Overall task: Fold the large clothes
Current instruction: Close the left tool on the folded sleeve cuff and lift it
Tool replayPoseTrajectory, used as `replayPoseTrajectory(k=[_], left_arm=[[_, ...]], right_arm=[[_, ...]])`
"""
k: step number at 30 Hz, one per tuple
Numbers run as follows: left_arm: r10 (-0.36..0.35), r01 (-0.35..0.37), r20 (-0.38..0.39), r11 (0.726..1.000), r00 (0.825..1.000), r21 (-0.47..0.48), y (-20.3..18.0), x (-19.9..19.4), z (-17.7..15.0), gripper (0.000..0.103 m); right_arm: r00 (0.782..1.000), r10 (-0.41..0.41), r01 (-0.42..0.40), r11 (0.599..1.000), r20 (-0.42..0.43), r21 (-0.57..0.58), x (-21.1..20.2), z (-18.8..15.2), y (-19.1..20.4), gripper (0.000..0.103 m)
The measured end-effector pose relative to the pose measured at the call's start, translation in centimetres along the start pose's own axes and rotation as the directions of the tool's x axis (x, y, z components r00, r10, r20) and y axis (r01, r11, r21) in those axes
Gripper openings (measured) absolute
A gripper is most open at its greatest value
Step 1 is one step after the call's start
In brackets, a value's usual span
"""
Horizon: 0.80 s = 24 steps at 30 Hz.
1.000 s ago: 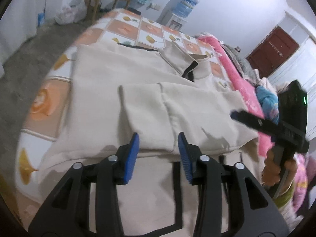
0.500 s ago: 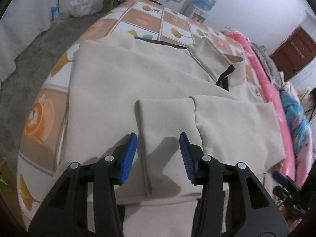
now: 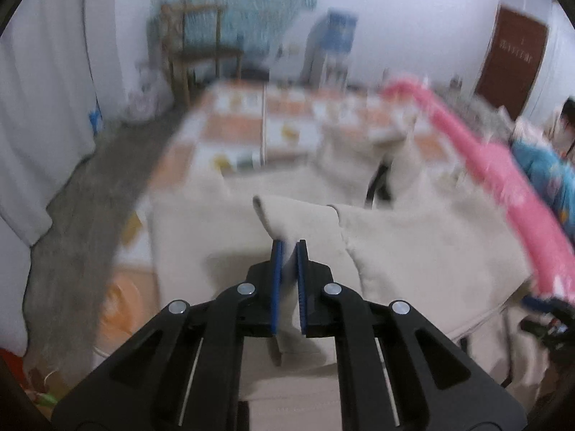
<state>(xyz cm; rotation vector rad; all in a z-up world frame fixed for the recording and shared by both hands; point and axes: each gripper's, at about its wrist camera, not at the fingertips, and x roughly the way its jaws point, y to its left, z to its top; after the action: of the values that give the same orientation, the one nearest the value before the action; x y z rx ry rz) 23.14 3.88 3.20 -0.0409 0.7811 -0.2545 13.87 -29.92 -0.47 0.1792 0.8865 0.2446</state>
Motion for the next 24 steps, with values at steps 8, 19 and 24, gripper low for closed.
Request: replayPoseTrajectory(k=[8,19,24], left_arm=[[0.053,-0.067,-0.118,0.99,0.992,-0.121,5.7,2.9,-1.7,0.007],[0.069,-0.09,-0.157,0.987,0.985,-0.135,7.1,4.1,-3.4,0.008],[0.064,-0.081,-0.119,0.987,0.991,-0.137,7.6,3.0,-3.6,0.011]], right_arm=[[1.0,-0.013,0.013,1.0,-0.02,0.016,0.7,0.0,-0.8,0.054],[0.999,-0.037,0.039,0.997,-0.037,0.06,0.5,0.6,-1.8,0.054],[0.995,-0.102,0.102,0.993,-0.006,0.064,-1.4,1.8,-2.9,0.054]])
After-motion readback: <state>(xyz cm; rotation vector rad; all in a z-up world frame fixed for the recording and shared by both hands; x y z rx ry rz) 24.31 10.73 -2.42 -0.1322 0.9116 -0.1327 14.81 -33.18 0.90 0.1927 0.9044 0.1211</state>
